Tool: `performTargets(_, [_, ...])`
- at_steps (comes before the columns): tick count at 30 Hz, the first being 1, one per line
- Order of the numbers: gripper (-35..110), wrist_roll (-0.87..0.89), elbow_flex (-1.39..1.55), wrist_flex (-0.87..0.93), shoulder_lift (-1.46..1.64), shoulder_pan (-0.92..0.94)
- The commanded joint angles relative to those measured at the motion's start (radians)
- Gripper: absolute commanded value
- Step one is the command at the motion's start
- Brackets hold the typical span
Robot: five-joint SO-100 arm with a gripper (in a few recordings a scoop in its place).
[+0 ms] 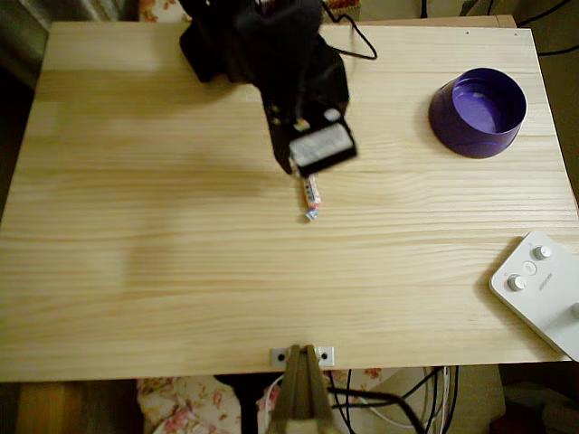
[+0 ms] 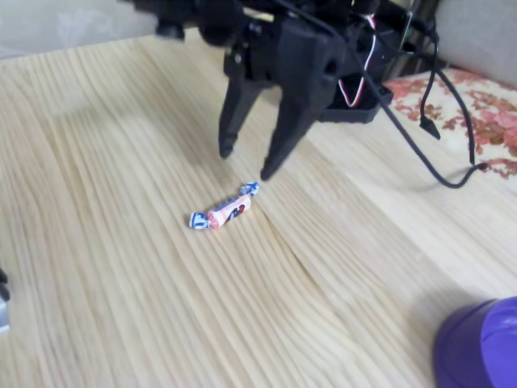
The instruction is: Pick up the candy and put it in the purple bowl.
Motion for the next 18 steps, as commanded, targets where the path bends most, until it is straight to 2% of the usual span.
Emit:
performTargets(1, [26, 0.008, -0.141, -0.035, -0.120, -0.040])
performTargets(6, [26, -0.008, -0.202, -0.015, -0.242, -0.021])
performTargets(18, [26, -0.034, -0.202, -0.112, -0.339, 0.006])
